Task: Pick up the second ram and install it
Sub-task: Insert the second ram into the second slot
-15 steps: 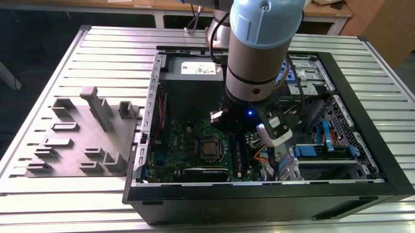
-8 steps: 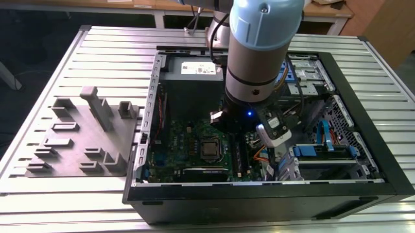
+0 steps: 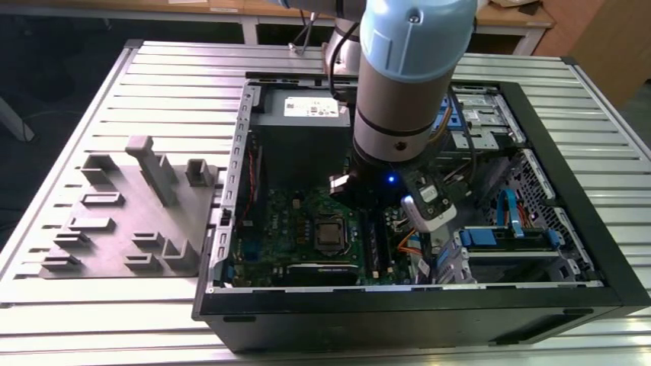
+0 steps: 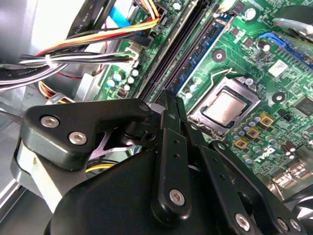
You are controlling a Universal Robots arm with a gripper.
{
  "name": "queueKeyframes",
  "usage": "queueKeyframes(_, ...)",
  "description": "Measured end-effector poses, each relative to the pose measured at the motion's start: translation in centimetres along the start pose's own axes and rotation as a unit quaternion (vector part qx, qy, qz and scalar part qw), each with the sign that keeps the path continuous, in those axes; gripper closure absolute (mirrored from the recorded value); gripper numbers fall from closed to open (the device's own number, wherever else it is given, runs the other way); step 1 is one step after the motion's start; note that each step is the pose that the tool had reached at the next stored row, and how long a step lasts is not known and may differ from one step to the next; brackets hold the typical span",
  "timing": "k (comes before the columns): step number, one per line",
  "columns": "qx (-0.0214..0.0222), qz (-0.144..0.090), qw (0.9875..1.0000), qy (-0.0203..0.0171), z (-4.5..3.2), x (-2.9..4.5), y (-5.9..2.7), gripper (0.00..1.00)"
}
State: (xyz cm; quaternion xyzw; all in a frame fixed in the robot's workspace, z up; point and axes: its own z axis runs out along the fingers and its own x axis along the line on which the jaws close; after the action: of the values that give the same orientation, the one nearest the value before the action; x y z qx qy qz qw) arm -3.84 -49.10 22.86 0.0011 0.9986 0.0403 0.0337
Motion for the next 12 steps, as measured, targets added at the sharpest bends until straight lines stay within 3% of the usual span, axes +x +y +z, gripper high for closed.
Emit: queueKeyframes(12, 0.0, 0.0, 1.0, 0.0, 0.23, 0.05, -0.02, 0.91)
